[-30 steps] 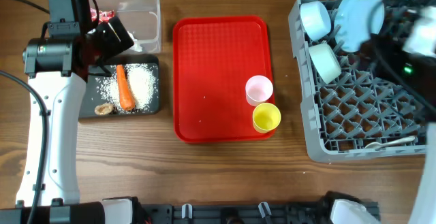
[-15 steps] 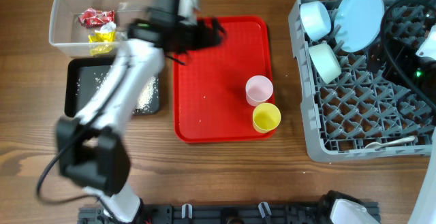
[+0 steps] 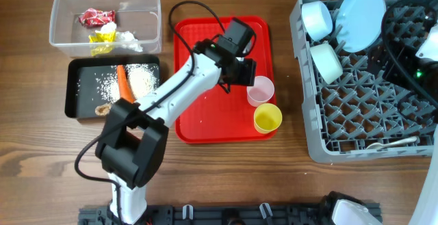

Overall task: Sort waste into correct bins and load items into the dishwasher rack
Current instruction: 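Reach the left gripper to the pink cup and grasp it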

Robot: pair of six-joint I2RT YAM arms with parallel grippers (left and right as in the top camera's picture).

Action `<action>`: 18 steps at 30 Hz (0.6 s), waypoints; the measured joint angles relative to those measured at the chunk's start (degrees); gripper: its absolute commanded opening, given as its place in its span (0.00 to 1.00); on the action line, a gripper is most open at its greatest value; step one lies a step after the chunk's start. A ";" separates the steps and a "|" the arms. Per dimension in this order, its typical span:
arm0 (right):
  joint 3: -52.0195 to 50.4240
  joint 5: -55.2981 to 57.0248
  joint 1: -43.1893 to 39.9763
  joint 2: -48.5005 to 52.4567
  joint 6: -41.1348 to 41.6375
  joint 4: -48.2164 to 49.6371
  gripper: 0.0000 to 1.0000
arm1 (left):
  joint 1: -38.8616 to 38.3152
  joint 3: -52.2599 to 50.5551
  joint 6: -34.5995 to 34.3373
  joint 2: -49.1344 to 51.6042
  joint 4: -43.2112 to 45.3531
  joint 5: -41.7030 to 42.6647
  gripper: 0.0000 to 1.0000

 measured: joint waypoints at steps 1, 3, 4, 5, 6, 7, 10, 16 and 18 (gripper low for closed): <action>0.00 0.00 0.00 0.00 0.00 -0.02 1.00 | -0.42 0.00 0.00 0.48 0.02 -0.85 0.59; 0.00 0.00 0.00 0.00 0.00 -0.02 1.00 | -0.85 0.00 -0.24 1.64 -0.09 -1.73 0.49; 0.00 0.00 0.00 0.00 0.00 -0.02 1.00 | -0.90 0.00 -0.37 2.16 -0.22 -1.95 0.41; 0.00 0.00 0.00 0.00 0.00 -0.04 1.00 | -0.90 0.00 -0.79 2.80 -0.26 -2.05 0.29; 0.00 0.00 0.00 0.00 0.00 -0.07 1.00 | -0.87 0.00 -1.01 3.26 -0.42 -2.21 0.18; 0.00 0.00 0.00 0.00 0.00 -0.11 1.00 | -0.87 0.00 -1.14 3.54 -0.50 -2.38 0.12; 0.00 0.00 0.00 0.00 0.00 -0.17 1.00 | -0.87 0.00 -1.57 3.65 -0.63 -2.43 0.05; 0.00 -0.28 0.00 0.00 0.79 -0.17 1.00 | -0.79 0.20 -1.97 3.41 -1.33 -1.88 0.04; 0.00 -2.01 0.00 0.00 1.07 -0.17 0.99 | -0.09 0.17 -2.32 2.73 -2.89 -1.46 0.04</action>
